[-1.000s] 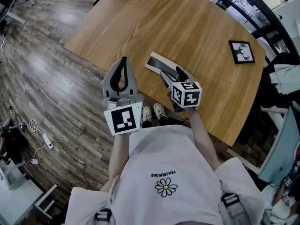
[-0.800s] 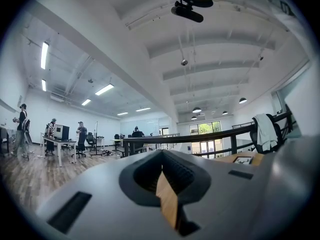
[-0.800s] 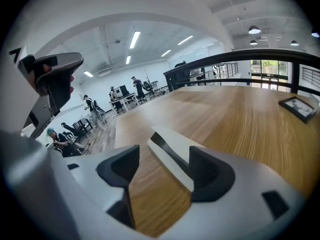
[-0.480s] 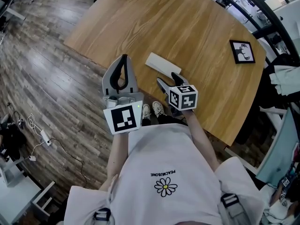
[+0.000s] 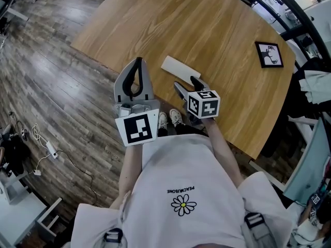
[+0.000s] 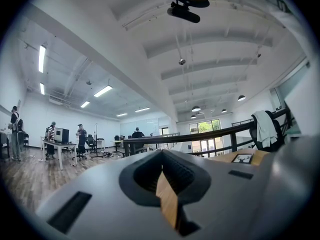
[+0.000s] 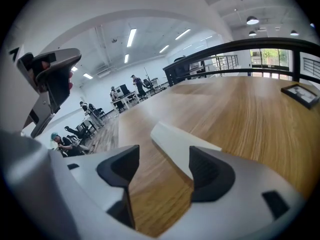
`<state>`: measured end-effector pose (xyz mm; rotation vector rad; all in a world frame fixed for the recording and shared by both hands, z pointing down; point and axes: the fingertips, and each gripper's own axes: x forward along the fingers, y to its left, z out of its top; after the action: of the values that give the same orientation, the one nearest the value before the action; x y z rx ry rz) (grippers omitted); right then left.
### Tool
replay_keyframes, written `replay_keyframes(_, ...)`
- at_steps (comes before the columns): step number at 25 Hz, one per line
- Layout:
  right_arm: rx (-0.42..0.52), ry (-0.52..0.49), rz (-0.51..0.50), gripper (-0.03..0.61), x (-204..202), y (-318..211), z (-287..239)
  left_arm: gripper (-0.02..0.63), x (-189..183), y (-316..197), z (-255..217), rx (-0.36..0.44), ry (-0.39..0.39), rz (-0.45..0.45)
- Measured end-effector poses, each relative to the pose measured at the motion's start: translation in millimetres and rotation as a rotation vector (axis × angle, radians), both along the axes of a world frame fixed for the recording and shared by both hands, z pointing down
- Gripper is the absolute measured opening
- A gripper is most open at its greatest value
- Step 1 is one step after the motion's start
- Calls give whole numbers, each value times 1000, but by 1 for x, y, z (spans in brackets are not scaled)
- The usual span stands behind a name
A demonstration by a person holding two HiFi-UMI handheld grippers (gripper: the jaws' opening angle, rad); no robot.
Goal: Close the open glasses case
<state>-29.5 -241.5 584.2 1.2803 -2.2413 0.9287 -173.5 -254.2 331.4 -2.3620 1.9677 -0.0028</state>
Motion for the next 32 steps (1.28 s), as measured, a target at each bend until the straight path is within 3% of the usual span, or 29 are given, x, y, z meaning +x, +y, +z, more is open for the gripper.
replay_keyframes(5, 142, -33, 45, 296, 9, -28, -54, 17, 3, -1, -7, 17, -4, 6)
replay_keyframes(11, 480, -9, 60, 289, 16, -50, -160, 17, 5, 0, -14, 36, -4, 3)
replay_keyframes(12, 546, -1, 77, 229, 19, -49, -178, 17, 6, 1, -14, 38, -4, 4)
replay_keyframes(14, 668, 29, 117, 12, 26, -46, -211, 17, 8, 1, -16, 44, -6, 8)
replay_keyframes(18, 821, 83, 103, 8, 25, -34, -250, 17, 13, 2, -20, 55, -8, 20)
replay_keyframes(22, 865, 94, 82, 6, 24, -24, -265, 17, 20, 2, -25, 70, -7, 35)
replay_keyframes(32, 846, 114, 88, 6, 29, -20, -259, 17, 31, 3, -29, 81, -13, 57)
